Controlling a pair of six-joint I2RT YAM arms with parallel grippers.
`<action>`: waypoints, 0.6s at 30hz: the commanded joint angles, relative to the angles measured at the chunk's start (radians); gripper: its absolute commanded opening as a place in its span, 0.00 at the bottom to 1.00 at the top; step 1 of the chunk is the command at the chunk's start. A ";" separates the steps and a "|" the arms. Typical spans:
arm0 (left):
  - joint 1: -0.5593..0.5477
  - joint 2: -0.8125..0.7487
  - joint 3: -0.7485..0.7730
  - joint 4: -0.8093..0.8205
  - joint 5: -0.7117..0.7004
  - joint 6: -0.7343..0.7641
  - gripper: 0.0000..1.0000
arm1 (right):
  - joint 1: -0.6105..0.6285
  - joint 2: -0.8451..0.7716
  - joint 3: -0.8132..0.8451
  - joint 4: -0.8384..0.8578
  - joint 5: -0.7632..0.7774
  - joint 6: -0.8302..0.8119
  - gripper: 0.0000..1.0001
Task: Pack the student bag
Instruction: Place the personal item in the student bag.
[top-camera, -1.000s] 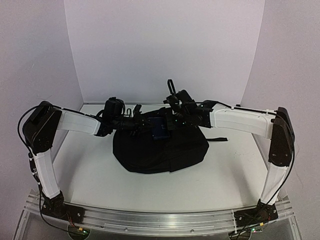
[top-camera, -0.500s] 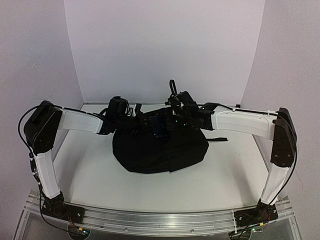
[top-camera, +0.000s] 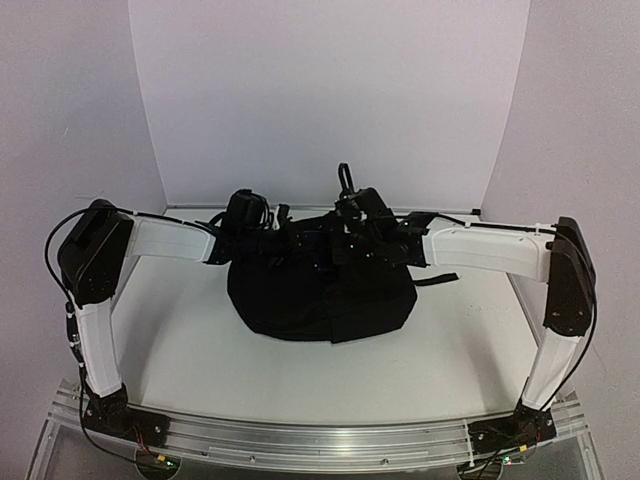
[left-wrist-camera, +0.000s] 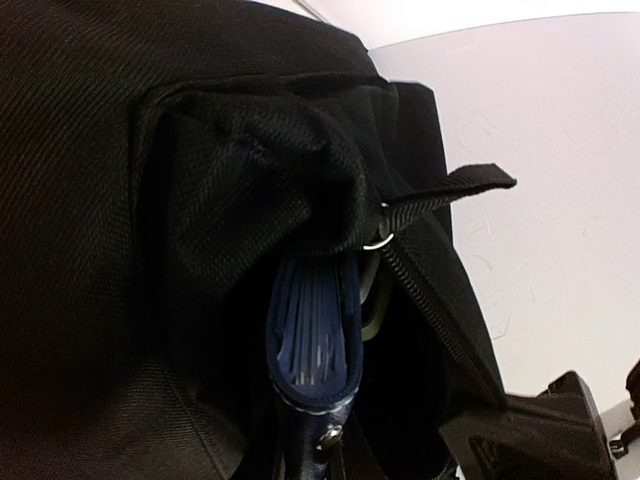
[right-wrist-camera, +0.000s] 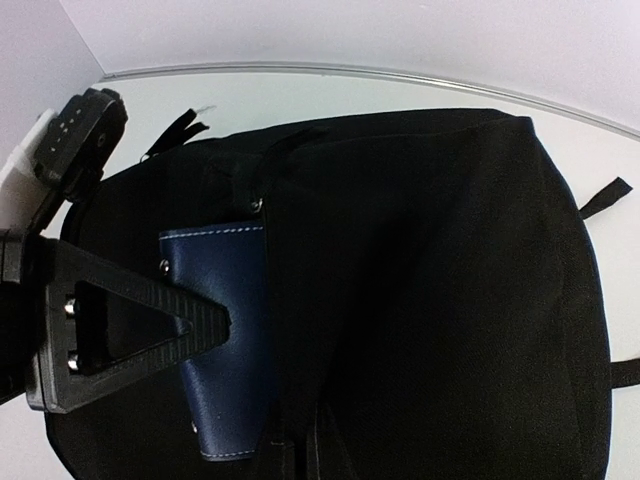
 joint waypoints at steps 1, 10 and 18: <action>-0.014 0.090 0.095 0.036 -0.081 0.001 0.00 | 0.040 -0.067 -0.006 0.061 -0.039 0.027 0.00; -0.064 0.151 0.161 0.063 -0.003 -0.016 0.00 | 0.008 -0.059 -0.054 0.122 -0.077 0.072 0.00; -0.121 0.140 0.120 0.045 0.086 -0.018 0.00 | -0.053 -0.086 -0.092 0.203 -0.159 0.107 0.00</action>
